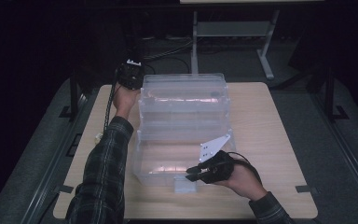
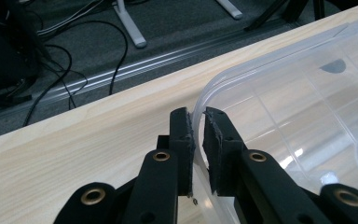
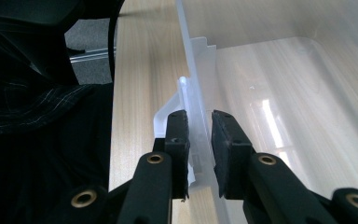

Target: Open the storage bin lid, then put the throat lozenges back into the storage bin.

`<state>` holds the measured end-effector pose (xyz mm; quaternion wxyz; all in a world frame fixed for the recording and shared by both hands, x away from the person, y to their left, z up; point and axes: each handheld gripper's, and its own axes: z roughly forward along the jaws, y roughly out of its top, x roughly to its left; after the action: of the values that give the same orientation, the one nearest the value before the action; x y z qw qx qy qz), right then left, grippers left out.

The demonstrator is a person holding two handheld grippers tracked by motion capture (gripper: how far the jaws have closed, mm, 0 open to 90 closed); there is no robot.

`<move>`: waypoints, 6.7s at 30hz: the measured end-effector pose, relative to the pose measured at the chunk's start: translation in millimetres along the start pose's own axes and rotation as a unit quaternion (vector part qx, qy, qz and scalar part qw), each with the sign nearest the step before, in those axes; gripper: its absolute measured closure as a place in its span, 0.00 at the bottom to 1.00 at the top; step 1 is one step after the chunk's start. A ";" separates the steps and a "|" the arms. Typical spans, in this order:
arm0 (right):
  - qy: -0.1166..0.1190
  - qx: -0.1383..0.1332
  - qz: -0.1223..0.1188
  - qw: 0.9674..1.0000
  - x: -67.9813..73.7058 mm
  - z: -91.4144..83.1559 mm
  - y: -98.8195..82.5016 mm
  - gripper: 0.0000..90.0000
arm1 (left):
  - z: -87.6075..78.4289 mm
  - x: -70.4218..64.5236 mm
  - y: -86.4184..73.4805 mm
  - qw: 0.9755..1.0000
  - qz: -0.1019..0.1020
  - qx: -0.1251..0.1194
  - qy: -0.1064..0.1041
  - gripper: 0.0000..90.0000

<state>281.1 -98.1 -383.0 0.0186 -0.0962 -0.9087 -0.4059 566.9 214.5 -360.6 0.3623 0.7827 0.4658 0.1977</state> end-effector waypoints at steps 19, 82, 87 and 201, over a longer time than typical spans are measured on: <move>0.001 -0.001 -0.001 1.000 -0.4 0.0 -0.2 0.85 | -34.4 6.5 9.1 1.000 0.001 -0.026 0.003 0.58; 0.001 -0.003 -0.004 1.000 -0.9 0.2 -0.8 0.85 | -145.2 17.5 -79.8 0.998 0.003 0.057 0.000 0.16; 0.000 -0.004 -0.004 1.000 -0.6 0.2 -1.2 0.85 | -148.8 17.5 -92.3 0.999 0.005 0.049 -0.002 0.16; 0.001 -0.005 0.003 1.000 -0.6 0.2 -1.2 0.85 | -89.1 44.0 -200.8 0.989 0.034 0.146 -0.001 0.22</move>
<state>281.4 -98.9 -384.1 0.0206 -0.0983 -0.9064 -0.4103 413.1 348.0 -454.0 0.2376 0.8430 0.4622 0.1388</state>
